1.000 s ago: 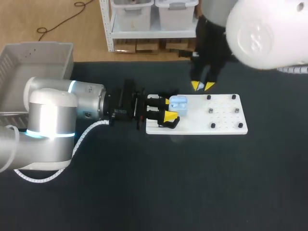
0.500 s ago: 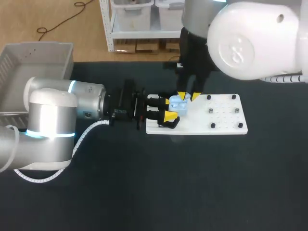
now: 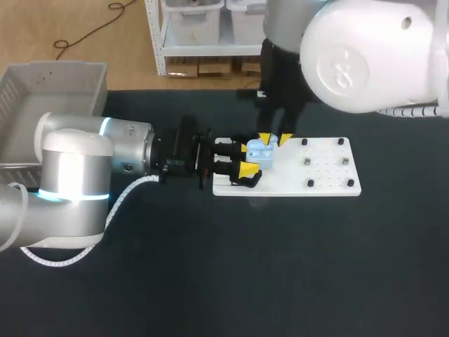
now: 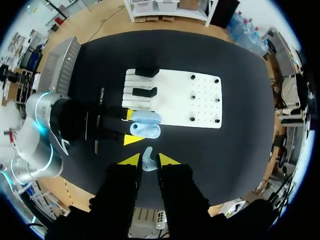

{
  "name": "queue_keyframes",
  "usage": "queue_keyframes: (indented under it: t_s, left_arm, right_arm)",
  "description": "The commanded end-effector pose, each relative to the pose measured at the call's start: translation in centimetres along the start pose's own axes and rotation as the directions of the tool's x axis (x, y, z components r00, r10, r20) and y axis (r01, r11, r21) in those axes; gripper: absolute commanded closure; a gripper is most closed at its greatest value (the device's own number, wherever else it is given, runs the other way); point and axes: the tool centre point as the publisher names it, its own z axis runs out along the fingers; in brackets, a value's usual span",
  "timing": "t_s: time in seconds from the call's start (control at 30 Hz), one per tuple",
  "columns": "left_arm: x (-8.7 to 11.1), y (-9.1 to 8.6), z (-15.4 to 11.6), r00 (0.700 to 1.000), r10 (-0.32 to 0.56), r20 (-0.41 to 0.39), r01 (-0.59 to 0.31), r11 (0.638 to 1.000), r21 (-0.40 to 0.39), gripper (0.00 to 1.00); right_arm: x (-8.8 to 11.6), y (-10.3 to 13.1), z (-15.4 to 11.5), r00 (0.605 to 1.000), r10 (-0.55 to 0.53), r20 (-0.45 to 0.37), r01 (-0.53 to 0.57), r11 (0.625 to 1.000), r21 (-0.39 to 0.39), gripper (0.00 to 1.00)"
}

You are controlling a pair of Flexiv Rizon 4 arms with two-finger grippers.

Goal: Pick up each earbud case from the left stands, insert the matching earbuds, close the lid, and place the case in the box.

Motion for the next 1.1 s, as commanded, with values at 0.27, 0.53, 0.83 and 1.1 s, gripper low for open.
queue_keyframes:
  t_s: [0.27, 0.53, 0.83, 1.1]
  left_arm:
    - [0.0, 0.0, 0.0, 1.0, 0.0, -0.002, 0.0, 1.0, 0.0, 1.0]
    - [0.0, 0.0, 0.0, 1.0, 0.0, -0.002, 0.0, 1.0, 0.0, 1.0]
    - [0.0, 0.0, 0.0, 1.0, 0.0, -0.002, 0.0, 1.0, 0.0, 1.0]
    - [0.0, 0.0, 0.0, 1.0, 0.0, -0.002, 0.0, 1.0, 0.0, 1.0]
  right_arm:
    - [-0.6, 1.5, 0.5, 0.987, -0.158, -0.026, 0.157, 0.987, -0.013, 1.0]
    - [-0.4, 1.3, 1.0, 0.976, -0.212, -0.038, 0.21, 0.976, -0.06, 1.0]
    - [-0.4, 1.4, 1.9, 0.959, -0.28, -0.045, 0.275, 0.957, -0.094, 1.0]
    - [-0.5, 1.4, 2.2, 0.95, -0.31, -0.039, 0.305, 0.947, -0.106, 1.0]
